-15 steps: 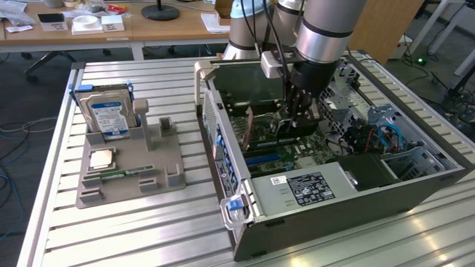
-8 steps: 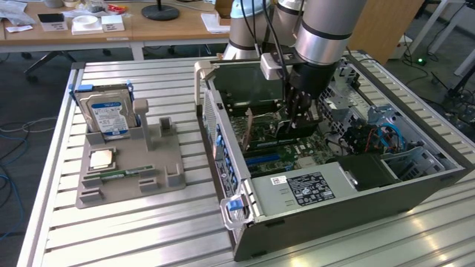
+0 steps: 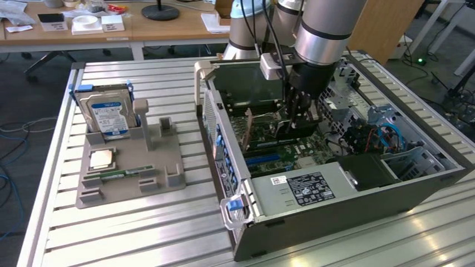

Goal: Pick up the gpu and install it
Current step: 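Insert the gpu into the slot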

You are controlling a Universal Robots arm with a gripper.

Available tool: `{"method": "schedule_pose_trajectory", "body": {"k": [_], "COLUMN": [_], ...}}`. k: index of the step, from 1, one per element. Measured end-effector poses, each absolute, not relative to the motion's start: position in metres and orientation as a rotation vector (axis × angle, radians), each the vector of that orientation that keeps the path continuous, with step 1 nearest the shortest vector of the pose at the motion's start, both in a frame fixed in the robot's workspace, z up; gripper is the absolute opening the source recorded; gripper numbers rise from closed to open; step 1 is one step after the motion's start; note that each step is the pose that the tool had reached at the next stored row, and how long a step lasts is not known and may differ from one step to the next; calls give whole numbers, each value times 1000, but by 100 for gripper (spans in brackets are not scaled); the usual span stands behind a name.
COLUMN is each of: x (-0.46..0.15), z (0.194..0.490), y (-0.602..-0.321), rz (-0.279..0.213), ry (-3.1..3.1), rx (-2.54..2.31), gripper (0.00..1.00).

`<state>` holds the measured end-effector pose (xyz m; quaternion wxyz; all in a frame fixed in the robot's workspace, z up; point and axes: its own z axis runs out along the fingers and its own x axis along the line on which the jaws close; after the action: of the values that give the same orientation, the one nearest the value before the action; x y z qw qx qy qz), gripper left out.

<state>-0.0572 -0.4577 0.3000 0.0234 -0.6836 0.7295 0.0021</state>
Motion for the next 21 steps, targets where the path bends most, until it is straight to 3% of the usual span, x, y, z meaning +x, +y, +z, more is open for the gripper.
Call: {"method": "schedule_pose_trajectory", "body": {"k": [21], "x": [-68], "z": [293], "y": [-458], "rz": [6], "ry": [2258], "rx": [-2116], "gripper": [26]}}
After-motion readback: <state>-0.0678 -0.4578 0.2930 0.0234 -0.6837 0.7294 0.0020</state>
